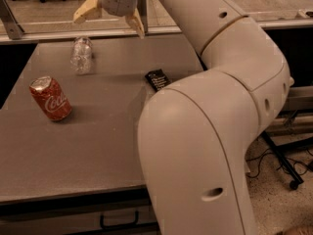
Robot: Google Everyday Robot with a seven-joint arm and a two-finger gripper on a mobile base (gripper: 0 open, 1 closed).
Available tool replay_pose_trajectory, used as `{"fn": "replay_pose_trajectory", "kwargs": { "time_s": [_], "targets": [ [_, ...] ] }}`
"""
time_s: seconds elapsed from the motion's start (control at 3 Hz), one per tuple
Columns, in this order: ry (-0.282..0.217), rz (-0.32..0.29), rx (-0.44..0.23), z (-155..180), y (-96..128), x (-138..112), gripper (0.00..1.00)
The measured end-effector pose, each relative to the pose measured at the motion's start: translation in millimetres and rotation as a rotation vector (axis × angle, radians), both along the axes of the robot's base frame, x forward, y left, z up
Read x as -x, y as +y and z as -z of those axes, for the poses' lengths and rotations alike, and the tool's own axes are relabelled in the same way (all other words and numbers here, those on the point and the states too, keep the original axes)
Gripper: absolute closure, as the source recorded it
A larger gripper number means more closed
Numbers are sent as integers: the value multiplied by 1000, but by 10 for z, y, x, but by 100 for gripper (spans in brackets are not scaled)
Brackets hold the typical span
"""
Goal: Move water bottle near coke can
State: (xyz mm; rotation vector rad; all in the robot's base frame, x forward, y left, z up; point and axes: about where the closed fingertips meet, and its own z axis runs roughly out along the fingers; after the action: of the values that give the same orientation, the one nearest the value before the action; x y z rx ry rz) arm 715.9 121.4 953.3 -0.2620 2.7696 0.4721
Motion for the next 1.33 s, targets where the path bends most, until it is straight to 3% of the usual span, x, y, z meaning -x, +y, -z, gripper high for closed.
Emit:
{"fn": "replay_pose_trajectory", "kwargs": {
  "time_s": [0.33, 0.67, 1.0, 1.33],
  "targets": [
    [-5, -16, -6, 6, 15, -5, 0],
    [-72, 14, -32, -136, 174, 21, 0],
    [-153, 78, -59, -77, 424, 33, 0],
    [-185, 143, -51, 221, 575, -19, 0]
  ]
}}
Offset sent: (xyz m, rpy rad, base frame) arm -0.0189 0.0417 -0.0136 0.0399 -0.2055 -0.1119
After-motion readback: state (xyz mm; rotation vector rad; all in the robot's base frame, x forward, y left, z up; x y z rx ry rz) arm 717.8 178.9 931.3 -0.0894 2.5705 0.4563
